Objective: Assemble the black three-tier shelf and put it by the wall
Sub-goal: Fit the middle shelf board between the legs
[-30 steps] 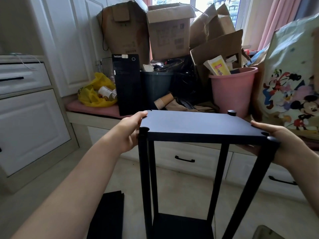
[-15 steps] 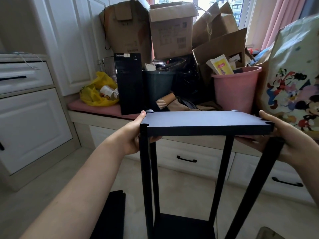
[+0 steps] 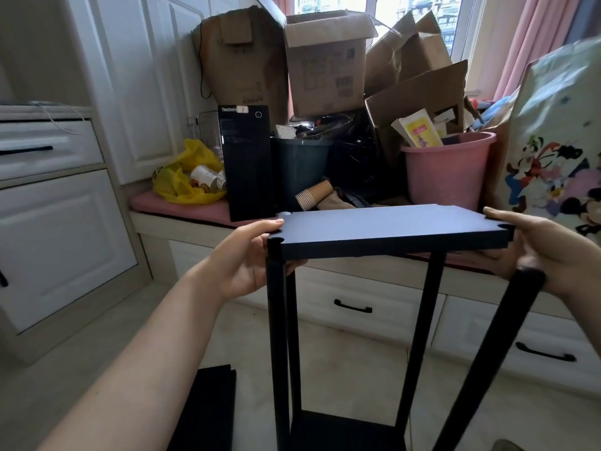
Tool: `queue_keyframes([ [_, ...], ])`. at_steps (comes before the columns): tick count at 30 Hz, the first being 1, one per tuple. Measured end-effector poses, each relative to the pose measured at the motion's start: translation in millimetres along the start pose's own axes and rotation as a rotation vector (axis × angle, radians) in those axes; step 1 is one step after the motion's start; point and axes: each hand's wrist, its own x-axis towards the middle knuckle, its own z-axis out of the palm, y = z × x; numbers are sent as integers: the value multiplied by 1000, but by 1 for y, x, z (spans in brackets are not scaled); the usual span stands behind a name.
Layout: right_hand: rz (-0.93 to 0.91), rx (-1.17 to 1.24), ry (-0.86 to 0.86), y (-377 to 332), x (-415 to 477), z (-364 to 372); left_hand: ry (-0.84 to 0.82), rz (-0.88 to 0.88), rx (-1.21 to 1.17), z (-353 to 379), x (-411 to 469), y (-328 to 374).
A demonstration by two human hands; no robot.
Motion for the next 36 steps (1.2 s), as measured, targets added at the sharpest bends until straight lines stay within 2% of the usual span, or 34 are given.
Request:
queue_keyframes([
  [6, 31, -60, -4, 4, 0, 4, 109, 3, 145, 7, 3, -1],
  [9, 48, -75, -12, 3, -5, 7, 124, 8, 162, 7, 4, -1],
  [13, 67, -217, 6, 13, -7, -1, 106, -9, 196, 5, 4, -3],
  [24, 60, -127, -60, 38, -11, -19, 62, -39, 196, -4, 15, -12],
  [29, 41, -118, 16, 41, -14, -11, 87, -11, 187, -9, 18, -20],
  [36, 72, -157, 112, 53, -13, -5, 108, -94, 150, -21, 21, -41],
])
